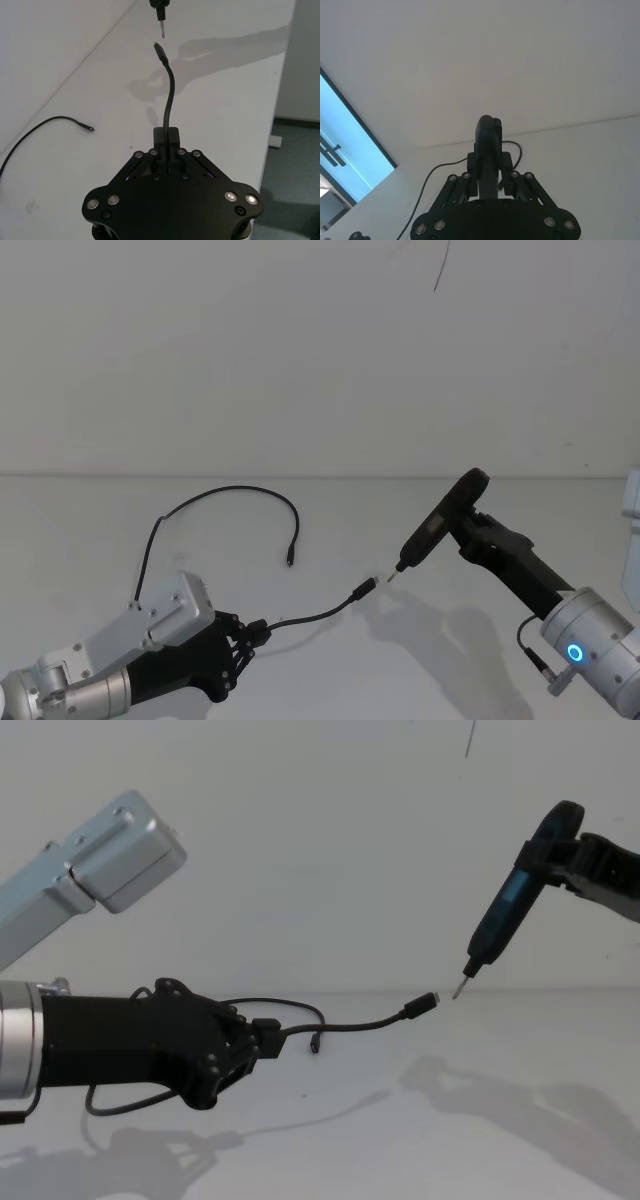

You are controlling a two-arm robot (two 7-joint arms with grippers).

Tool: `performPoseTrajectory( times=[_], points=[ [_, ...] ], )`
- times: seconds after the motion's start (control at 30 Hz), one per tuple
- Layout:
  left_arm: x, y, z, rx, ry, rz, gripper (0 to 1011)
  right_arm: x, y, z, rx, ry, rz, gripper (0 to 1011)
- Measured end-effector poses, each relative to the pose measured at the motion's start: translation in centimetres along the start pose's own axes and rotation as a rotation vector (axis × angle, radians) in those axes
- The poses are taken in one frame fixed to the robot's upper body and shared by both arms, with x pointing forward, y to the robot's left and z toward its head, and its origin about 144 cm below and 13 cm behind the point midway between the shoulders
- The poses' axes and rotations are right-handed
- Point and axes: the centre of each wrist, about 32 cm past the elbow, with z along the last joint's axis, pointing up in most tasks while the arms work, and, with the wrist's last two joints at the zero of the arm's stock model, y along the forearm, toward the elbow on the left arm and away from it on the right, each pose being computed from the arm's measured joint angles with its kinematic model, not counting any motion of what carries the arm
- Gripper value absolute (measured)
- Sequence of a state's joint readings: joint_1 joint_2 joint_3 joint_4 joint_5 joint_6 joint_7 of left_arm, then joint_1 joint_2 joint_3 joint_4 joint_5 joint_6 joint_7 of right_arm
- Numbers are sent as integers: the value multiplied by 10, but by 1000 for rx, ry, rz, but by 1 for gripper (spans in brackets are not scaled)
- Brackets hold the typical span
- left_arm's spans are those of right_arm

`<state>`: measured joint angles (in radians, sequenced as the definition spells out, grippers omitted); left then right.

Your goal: Pick up the data cable with the one hand.

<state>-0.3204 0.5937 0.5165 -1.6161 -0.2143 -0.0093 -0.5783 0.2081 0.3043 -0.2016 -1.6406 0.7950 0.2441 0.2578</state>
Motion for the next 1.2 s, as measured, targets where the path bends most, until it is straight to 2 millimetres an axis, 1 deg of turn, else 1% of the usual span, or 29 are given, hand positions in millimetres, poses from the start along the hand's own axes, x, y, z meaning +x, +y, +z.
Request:
performPoseTrajectory(
  times=[1.2],
  points=[
    [0, 0, 0, 0, 0, 0, 39, 1, 8, -2, 5, 26, 13, 269]
  ],
)
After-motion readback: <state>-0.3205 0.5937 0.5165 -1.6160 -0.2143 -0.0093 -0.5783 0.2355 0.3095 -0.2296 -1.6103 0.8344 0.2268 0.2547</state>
